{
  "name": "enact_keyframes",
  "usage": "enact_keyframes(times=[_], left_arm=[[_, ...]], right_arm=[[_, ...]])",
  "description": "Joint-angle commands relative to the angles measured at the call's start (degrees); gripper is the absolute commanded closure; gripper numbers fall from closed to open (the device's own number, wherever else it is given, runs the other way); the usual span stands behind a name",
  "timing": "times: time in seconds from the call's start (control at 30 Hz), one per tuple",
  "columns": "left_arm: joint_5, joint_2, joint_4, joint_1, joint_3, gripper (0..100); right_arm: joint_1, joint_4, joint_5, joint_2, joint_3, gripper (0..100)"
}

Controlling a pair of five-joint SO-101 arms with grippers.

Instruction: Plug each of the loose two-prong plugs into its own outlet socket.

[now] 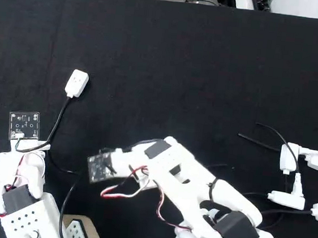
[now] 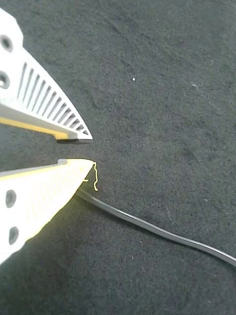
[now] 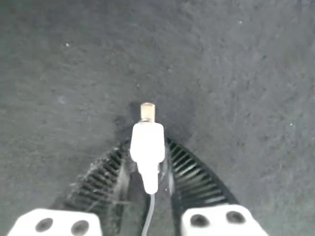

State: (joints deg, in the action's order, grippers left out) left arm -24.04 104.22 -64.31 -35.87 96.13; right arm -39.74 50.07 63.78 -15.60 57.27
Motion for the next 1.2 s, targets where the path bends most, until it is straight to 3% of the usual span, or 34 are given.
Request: enact_keyframes(times=[0.0,0.37,0.53,1.03,1.17], left_arm=[[0.18,0.26,-0.18,-0.66,0.04,92],[0.18,0.26,-0.18,-0.75,0.04,92],[0.18,0.26,-0.18,-0.75,0.04,92],[0.18,0.26,-0.09,-0.48,0.04,92],[0.26,0.26,0.09,-0.48,0.04,92]], right_arm=[[2.37,0.62,-2.73,-0.22,-4.09,90.0],[2.02,4.22,-5.19,-0.22,-6.46,91.2],[2.02,4.75,-5.19,0.04,-6.90,98.1],[-1.76,3.96,-8.35,3.74,-7.60,97.8],[3.34,6.42,-10.90,2.24,-12.53,98.6]])
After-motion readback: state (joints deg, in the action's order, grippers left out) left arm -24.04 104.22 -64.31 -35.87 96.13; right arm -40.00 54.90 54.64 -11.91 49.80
